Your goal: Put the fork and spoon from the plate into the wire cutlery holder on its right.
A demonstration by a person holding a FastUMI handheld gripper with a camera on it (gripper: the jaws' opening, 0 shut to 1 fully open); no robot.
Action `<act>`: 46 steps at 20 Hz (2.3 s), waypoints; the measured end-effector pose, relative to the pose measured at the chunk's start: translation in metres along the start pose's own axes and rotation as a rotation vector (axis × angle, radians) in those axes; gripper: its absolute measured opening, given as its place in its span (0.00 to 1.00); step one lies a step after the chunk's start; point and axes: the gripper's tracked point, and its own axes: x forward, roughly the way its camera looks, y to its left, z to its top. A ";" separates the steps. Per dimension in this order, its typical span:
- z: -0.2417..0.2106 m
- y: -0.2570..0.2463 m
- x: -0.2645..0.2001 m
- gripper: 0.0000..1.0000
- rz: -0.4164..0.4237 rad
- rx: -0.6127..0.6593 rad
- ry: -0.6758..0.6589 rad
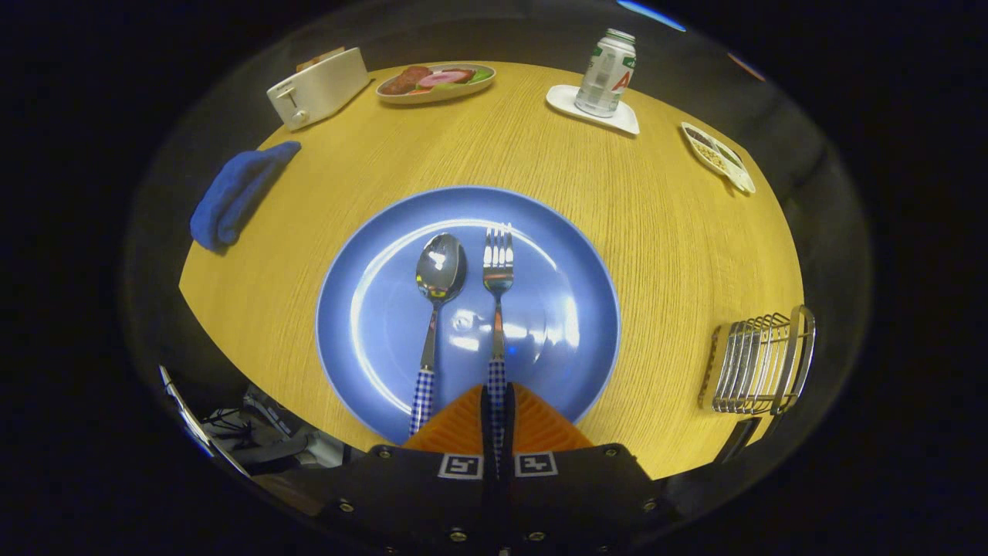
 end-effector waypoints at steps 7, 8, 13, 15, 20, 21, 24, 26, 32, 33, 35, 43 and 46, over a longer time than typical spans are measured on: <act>0.012 -0.015 -0.040 0.01 0.054 -0.046 -0.012; 0.011 -0.020 -0.047 0.00 0.057 -0.049 -0.005; -0.010 -0.057 -0.092 0.01 0.062 -0.151 0.082; -0.018 -0.076 -0.115 0.01 0.075 -0.133 0.091; -0.038 -0.133 -0.150 0.00 0.022 -0.122 0.118; -0.040 -0.143 -0.154 0.00 0.015 -0.120 0.130; -0.044 -0.162 -0.161 0.00 0.037 -0.068 0.163; -0.052 -0.183 -0.170 0.01 0.016 -0.071 0.199; -0.075 -0.230 -0.184 0.01 -0.044 -0.090 0.337; -0.074 -0.230 -0.183 0.01 -0.034 -0.090 0.347; -0.073 -0.229 -0.179 0.01 -0.019 -0.097 0.363; -0.070 -0.246 -0.164 0.01 -0.049 -0.153 0.440; -0.073 -0.244 -0.156 0.01 -0.036 -0.145 0.470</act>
